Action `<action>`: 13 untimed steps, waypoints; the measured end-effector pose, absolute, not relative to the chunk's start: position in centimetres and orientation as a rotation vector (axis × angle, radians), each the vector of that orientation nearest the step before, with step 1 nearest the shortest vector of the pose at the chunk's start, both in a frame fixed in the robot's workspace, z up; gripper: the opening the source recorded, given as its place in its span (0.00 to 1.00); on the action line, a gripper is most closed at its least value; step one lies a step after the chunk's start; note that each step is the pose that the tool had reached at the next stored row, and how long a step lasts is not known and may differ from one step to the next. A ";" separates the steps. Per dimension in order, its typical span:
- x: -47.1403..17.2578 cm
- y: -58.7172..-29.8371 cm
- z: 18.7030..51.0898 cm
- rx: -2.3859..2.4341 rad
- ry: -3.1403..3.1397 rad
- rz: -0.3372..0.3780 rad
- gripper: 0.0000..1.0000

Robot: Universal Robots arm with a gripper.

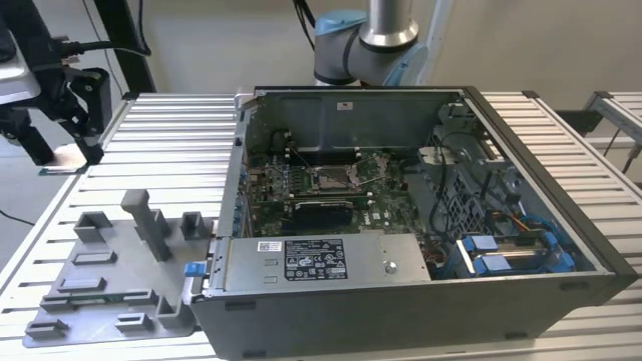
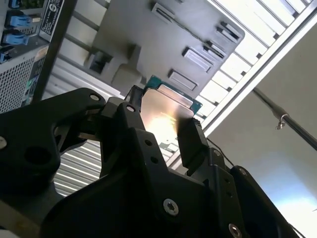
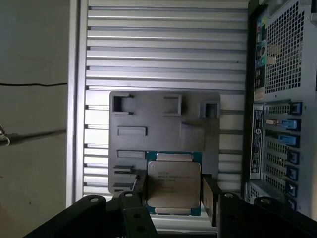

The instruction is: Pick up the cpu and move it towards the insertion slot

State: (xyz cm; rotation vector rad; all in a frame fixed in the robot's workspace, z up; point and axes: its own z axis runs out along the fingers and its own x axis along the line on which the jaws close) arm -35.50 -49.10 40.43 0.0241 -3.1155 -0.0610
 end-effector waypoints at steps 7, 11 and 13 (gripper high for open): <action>-33.1 -49.0 40.4 0.024 -3.115 -0.061 0.00; -31.7 -48.9 40.4 0.024 -3.116 -0.061 0.00; -31.0 -48.9 40.4 0.024 -3.115 -0.061 0.00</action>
